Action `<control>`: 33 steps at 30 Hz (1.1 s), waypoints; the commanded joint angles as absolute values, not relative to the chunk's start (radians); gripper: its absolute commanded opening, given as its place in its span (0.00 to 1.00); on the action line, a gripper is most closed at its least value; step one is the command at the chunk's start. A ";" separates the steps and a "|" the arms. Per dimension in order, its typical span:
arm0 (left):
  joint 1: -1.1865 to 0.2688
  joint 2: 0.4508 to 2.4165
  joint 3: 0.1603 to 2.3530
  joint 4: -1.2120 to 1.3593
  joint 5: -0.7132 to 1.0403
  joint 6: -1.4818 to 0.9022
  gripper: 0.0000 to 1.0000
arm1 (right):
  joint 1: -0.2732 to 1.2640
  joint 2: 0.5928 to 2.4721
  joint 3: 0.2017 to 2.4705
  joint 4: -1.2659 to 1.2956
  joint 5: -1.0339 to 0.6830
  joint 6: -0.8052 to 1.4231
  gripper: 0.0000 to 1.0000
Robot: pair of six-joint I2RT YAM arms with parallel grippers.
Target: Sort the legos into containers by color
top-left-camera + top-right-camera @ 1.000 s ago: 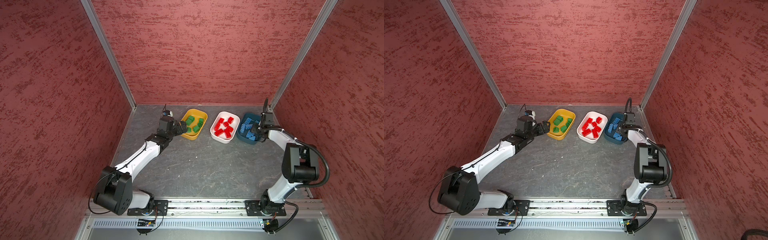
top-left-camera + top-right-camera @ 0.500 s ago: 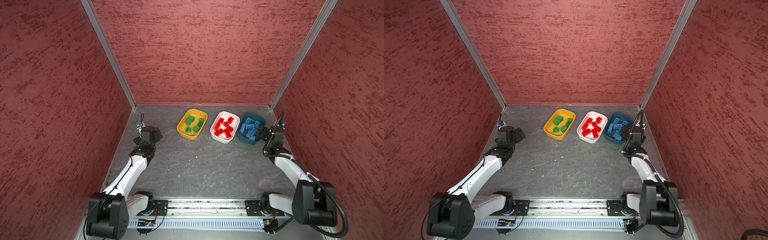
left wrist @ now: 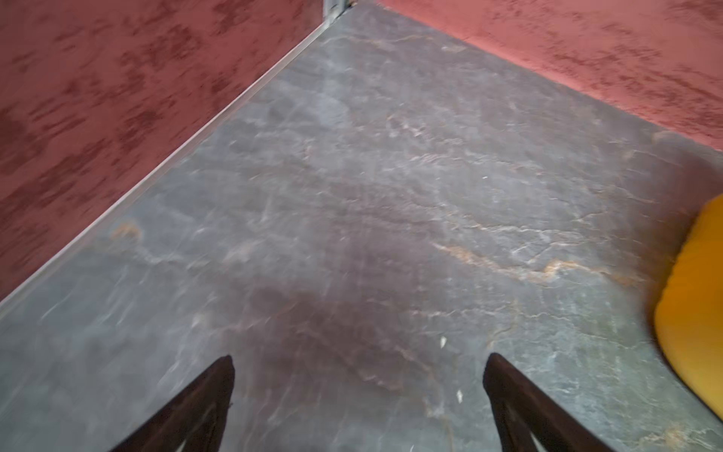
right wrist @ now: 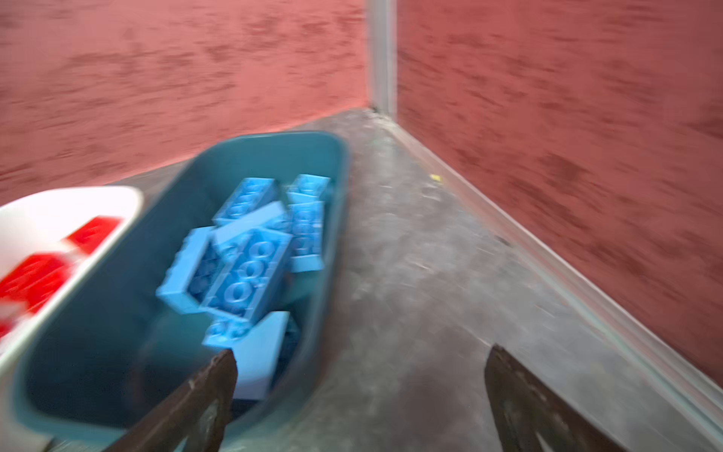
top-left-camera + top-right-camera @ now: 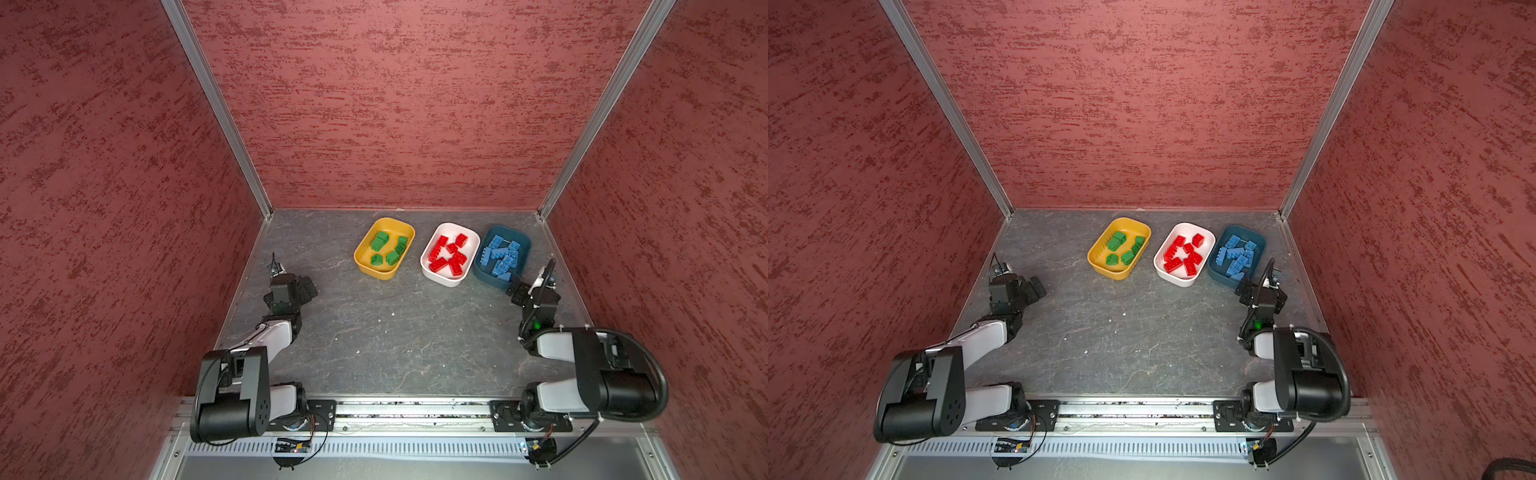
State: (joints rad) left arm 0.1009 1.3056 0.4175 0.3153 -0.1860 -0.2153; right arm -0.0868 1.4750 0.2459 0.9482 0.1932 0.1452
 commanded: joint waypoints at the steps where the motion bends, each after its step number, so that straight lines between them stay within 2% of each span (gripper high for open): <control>1: 0.097 1.332 0.440 0.490 -0.126 -0.159 0.99 | -0.086 1.550 0.252 1.227 -0.011 0.051 0.99; 2: 0.096 1.346 0.437 0.540 -0.122 -0.152 0.99 | -0.086 1.525 0.282 1.117 0.006 0.055 0.99; 7: 0.090 1.452 0.460 0.663 -0.077 -0.108 0.99 | -0.082 1.538 0.287 1.132 0.023 0.056 0.99; 8: 0.071 1.458 0.487 0.612 -0.086 -0.093 0.99 | -0.081 1.537 0.287 1.126 0.022 0.057 0.99; 12: -0.002 1.494 0.452 0.729 -0.080 0.006 0.99 | -0.082 1.537 0.286 1.131 0.021 0.056 0.99; 14: 0.035 1.507 0.404 0.821 -0.008 -0.019 0.99 | -0.083 1.537 0.286 1.131 0.021 0.055 0.99; 15: 0.038 1.550 0.359 0.970 -0.008 -0.014 0.99 | -0.081 1.536 0.286 1.131 0.021 0.054 0.99; 18: 0.016 1.546 0.360 0.945 -0.088 -0.016 0.99 | -0.081 1.537 0.285 1.131 0.021 0.056 0.99; 19: 0.016 1.528 0.372 0.887 -0.091 -0.025 0.99 | -0.082 1.537 0.285 1.131 0.021 0.054 0.99; 33: 0.014 1.536 0.368 0.916 -0.095 -0.024 0.99 | -0.079 1.538 0.288 1.127 0.017 0.050 0.99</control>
